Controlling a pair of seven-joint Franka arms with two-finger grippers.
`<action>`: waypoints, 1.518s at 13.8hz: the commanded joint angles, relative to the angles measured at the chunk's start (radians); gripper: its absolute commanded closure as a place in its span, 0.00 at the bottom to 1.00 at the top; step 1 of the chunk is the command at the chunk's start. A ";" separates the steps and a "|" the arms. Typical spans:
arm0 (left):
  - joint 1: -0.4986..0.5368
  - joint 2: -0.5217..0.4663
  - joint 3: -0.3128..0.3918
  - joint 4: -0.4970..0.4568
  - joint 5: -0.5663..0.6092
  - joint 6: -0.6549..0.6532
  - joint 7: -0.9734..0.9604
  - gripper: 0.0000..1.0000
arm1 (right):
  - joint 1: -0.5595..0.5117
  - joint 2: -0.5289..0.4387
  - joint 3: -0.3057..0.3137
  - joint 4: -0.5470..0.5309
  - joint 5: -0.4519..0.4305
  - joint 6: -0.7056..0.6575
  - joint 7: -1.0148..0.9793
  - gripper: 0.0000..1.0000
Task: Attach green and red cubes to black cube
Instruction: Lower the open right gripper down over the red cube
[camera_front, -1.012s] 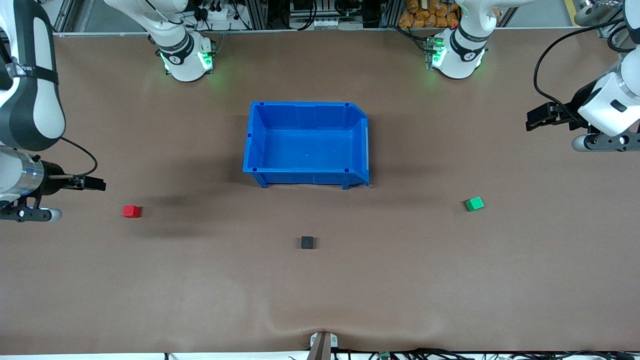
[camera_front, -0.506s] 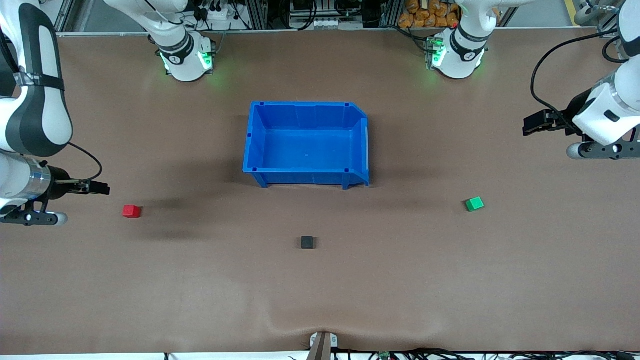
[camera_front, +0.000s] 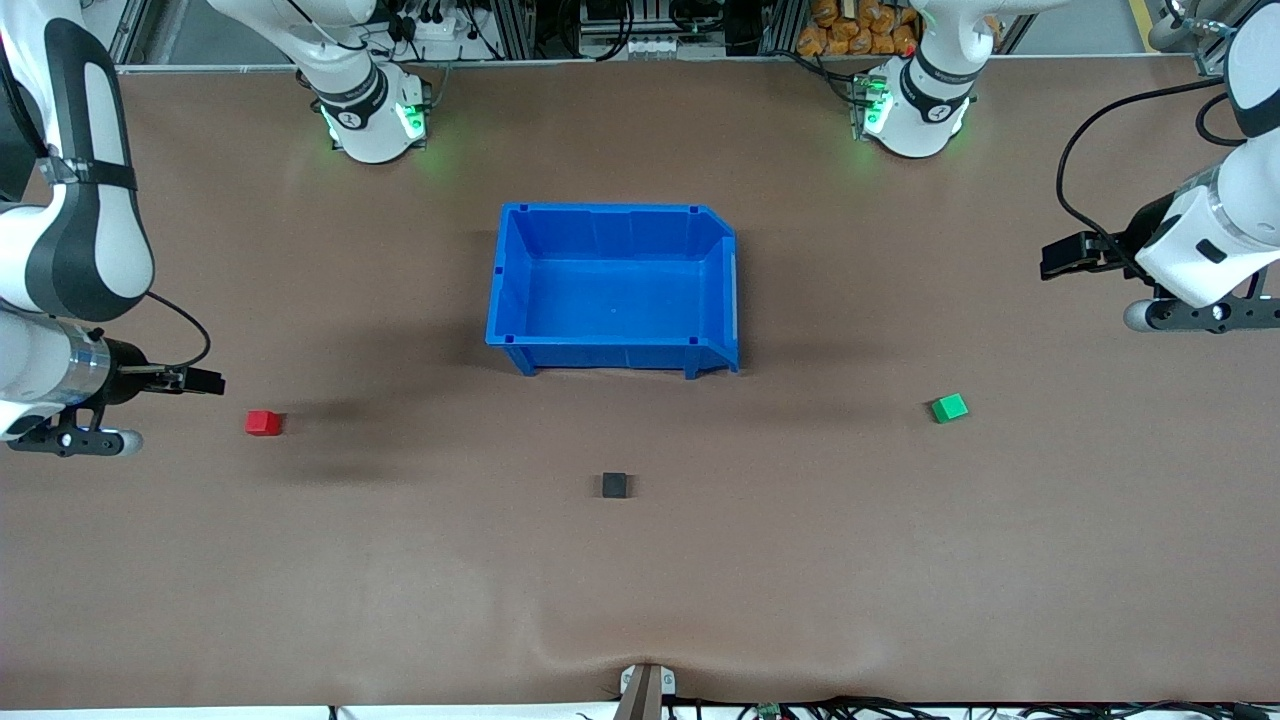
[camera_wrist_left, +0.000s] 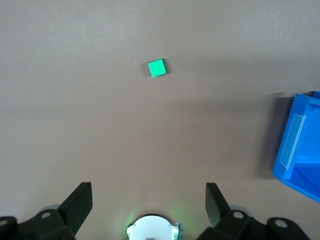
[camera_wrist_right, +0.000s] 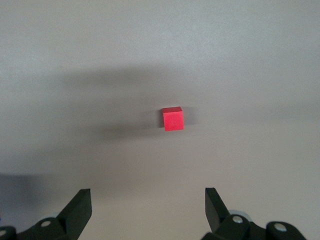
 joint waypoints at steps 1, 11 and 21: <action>-0.001 -0.007 -0.005 -0.015 0.017 0.011 -0.014 0.00 | -0.015 0.014 0.010 -0.003 0.000 0.021 -0.010 0.00; -0.004 0.002 -0.005 -0.032 0.017 0.012 -0.014 0.00 | -0.021 0.052 0.010 -0.004 0.000 0.067 -0.009 0.00; -0.004 0.019 -0.005 -0.038 0.017 0.012 -0.014 0.00 | -0.021 0.114 0.009 -0.004 -0.002 0.118 -0.010 0.00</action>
